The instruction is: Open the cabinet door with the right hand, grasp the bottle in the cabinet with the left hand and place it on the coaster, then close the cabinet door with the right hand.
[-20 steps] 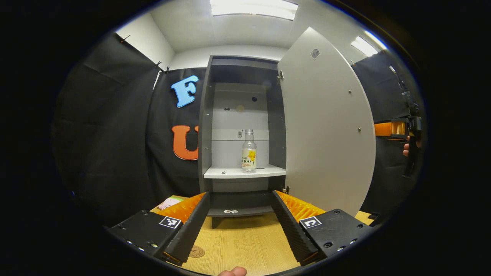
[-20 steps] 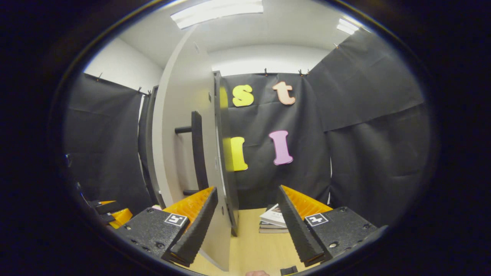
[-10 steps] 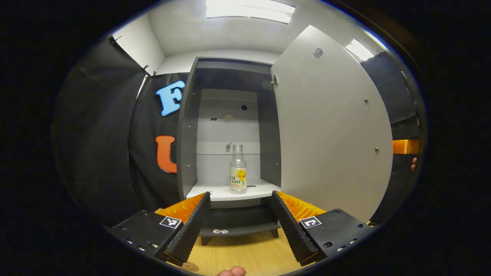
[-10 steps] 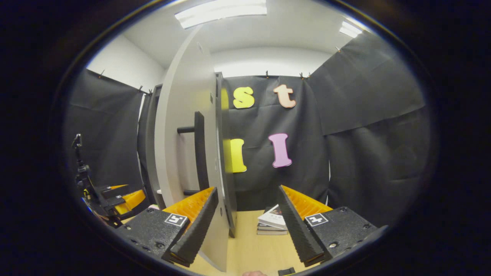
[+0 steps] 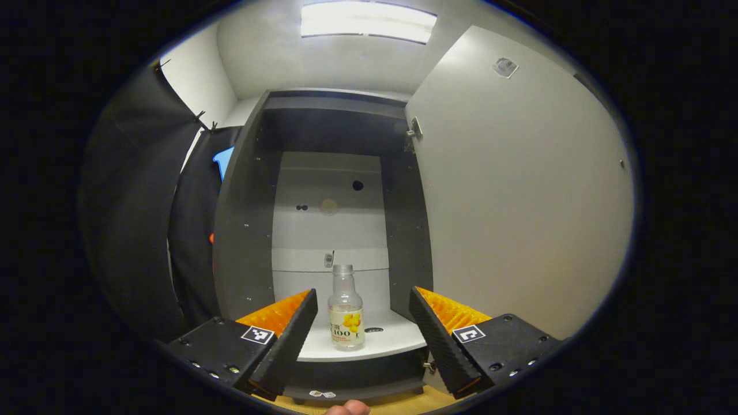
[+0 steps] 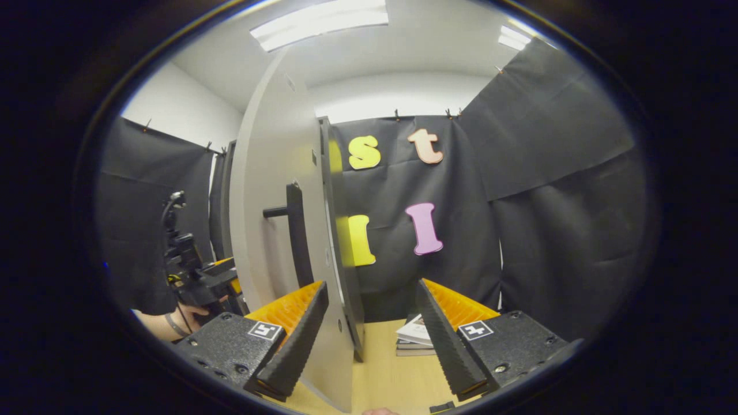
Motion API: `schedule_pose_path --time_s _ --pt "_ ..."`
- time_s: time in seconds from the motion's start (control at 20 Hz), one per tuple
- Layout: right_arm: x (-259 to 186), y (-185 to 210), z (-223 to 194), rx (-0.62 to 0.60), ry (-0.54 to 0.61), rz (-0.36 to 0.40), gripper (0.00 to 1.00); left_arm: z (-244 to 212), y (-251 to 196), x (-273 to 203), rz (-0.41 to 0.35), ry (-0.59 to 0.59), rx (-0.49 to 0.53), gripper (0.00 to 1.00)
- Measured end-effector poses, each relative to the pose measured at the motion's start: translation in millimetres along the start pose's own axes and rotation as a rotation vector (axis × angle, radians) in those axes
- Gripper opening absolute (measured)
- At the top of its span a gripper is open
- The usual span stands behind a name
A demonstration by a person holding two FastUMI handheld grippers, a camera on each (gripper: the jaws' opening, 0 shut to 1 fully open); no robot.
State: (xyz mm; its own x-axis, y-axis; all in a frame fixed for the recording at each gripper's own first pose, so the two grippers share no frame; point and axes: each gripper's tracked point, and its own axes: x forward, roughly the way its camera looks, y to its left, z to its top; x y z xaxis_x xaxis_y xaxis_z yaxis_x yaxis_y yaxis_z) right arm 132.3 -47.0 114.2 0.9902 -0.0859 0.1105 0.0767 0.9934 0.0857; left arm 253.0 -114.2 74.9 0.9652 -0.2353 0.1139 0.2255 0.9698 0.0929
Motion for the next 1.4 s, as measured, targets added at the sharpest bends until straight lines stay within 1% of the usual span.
schedule_pose_path --time_s 0.15,0.3,0.45,0.75,0.95,1.05,1.1,1.15,1.2,1.25,1.3,1.35,1.4 --pt "5.0 -1.6 0.5 -0.001 0.0 -0.004 0.96 -5.2 3.7 38.4 0.01 0.003 0.027 0.96" --pt "4.7 -1.4 0.5 -0.009 -0.001 -0.003 0.96 -25.1 13.2 75.1 0.016 0.028 0.03 0.96" --pt "3.3 -1.3 -1.0 -0.024 0.006 0.003 0.96 -39.4 15.6 99.4 0.012 0.064 0.015 0.96" --pt "3.9 -3.4 -4.8 -0.023 0.019 0.004 0.96 -44.4 21.4 125.4 0.022 0.065 0.036 0.96" --pt "7.2 -3.8 -4.5 -0.017 0.016 0.009 0.96 -52.9 25.7 140.7 0.025 0.096 0.022 0.96" --pt "7.1 -4.5 -5.3 -0.015 0.014 0.008 0.96 -52.8 28.5 142.5 0.028 0.09 0.006 0.96" --pt "7.0 -4.1 -4.4 -0.015 0.013 0.009 0.96 -50.7 30.0 143.5 0.034 0.082 0.004 0.9" --pt "7.4 -4.2 -4.9 -0.014 0.012 0.009 0.96 -47.7 29.9 144.2 0.036 0.074 0.002 0.86" --pt "7.7 -4.5 -4.6 -0.013 0.012 0.009 0.96 -46.0 30.4 146.0 0.038 0.069 0.003 0.79" --pt "8.8 -5.3 -5.3 -0.011 0.013 0.009 0.96 -45.4 29.2 146.8 0.036 0.069 0.009 0.76" --pt "10.2 -6.4 -4.9 -0.008 0.013 0.009 0.96 -46.8 32.2 147.8 0.045 0.074 0.017 0.59" --pt "11.3 -6.5 -5.0 -0.005 0.015 0.011 0.96 -49.2 35.9 147.9 0.055 0.08 0.029 0.63" --pt "11.6 -6.4 -4.7 -0.002 0.015 0.011 0.96 -48.9 36.9 147.6 0.061 0.082 0.031 0.52"
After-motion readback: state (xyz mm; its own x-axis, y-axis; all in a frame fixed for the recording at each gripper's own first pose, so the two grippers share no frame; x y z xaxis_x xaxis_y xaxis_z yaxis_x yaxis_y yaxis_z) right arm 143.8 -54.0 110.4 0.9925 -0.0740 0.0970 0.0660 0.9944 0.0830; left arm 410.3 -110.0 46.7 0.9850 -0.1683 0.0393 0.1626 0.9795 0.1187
